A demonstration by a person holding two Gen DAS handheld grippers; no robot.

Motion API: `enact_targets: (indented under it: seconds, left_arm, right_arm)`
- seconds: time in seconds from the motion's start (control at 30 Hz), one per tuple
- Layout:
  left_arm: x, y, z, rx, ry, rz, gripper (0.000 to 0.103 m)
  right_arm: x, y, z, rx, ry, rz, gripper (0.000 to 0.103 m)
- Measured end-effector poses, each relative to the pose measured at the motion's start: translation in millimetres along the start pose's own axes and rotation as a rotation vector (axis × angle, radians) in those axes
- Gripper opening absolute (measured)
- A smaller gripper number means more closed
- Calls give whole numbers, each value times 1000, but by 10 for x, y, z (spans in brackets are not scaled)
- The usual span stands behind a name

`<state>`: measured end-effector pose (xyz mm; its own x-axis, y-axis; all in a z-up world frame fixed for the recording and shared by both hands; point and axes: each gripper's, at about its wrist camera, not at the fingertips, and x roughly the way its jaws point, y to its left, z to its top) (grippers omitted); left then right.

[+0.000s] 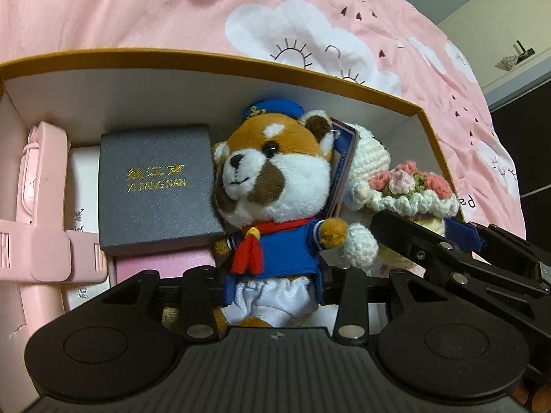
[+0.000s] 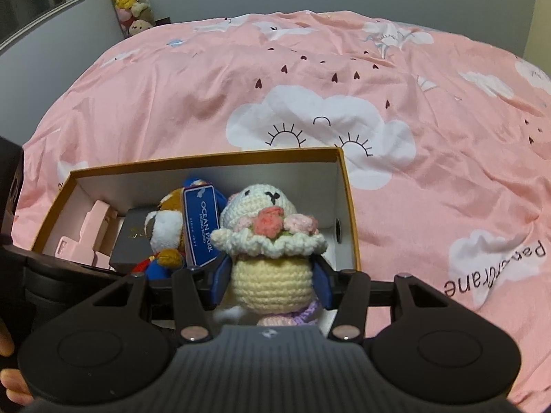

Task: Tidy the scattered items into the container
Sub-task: 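Lower both plushes into the orange box and open both grippers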

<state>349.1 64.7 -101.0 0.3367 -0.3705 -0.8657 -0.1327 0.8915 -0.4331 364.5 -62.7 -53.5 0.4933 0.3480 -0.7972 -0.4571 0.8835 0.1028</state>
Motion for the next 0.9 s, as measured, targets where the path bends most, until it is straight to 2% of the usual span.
enact_targets:
  seconds: [0.17,0.23,0.43,0.6,0.67,0.73,0.9]
  left_arm:
    - [-36,1,-21,14,-8,11,58]
    - [-60,-4,-20,18,-13,20,64]
    - [-131,-8,-28,23,-29,22,65]
    - [-267,-36,-66,49,-47,6,65]
    - [-307,-48,-91,62,-41,1,64]
    - [-323,-59,-119,75,-28,-3,57]
    - [-320,-111,-197,117,-10,5,53]
  right_arm:
    - [-1,34,-10,-68,-16,-16,53]
    - [-10,36,-13,-90,-26,-23,54]
    - [-41,-16,4,-92,-9,15,60]
    - [-119,27,-68,-153,9,14,59]
    - [-162,34,-95,-183,18,20,55]
    - [-201,41,-116,-210,35,28,50]
    - [-227,70,-168,-278,103,51,37]
